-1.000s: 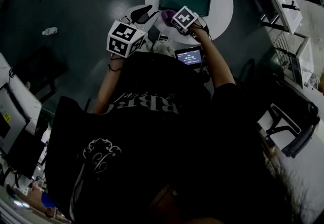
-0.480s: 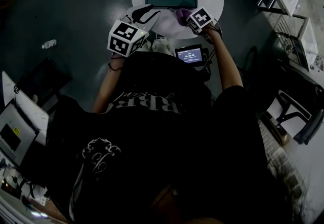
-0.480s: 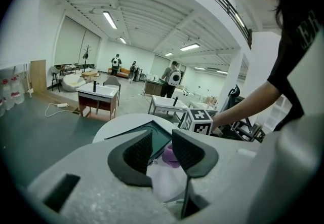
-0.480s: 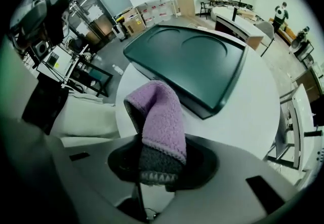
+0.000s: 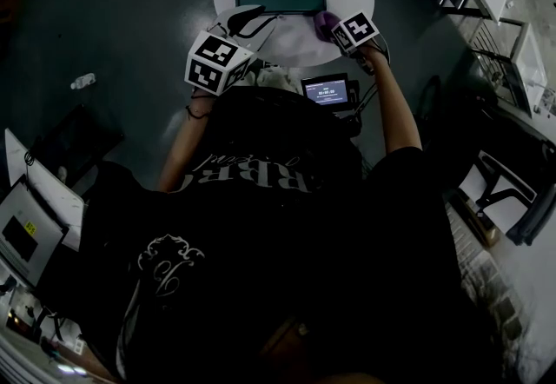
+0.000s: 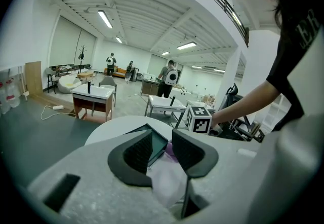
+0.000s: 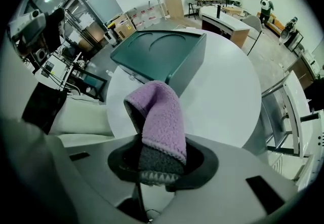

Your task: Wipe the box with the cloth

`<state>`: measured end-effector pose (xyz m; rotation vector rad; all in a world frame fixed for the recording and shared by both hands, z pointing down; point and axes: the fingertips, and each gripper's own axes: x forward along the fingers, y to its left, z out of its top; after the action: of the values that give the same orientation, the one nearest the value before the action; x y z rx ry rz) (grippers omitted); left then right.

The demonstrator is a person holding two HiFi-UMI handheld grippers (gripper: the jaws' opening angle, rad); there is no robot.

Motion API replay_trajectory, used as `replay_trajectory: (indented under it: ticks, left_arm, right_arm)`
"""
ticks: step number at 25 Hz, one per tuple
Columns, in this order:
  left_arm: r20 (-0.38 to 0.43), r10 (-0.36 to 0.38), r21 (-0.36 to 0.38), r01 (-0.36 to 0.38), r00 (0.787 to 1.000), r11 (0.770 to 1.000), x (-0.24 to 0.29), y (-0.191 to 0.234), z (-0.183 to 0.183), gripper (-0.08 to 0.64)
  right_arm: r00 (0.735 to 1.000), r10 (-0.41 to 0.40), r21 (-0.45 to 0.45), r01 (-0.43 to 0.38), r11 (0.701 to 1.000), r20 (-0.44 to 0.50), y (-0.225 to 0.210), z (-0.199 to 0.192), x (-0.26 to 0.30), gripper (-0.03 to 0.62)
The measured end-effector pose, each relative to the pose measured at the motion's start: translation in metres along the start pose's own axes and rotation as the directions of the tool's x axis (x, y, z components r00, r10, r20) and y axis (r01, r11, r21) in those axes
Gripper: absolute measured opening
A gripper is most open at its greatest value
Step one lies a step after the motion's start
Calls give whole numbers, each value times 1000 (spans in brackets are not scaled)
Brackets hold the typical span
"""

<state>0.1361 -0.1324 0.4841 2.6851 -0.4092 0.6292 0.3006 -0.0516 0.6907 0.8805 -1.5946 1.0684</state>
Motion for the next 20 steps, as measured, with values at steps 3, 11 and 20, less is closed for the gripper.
replay_trajectory:
  ticks: [3,11,20]
  left_arm:
    - [4,5,-5,-5,1000,1000,4,-2,3,130]
    - [10,53,-21,-53,999,998,10,2,7,130]
    - [10,145,-42,-144,989,989,-5,13,8,130]
  right_arm:
    - [1000,-7,-1,7,1000,-10,-13,-8,-4,117]
    - [1000,-9,-8,9,1000,22,-40,10,-14,115]
    - [999,-47,-101,46,994,-10,-72,51,-13,116]
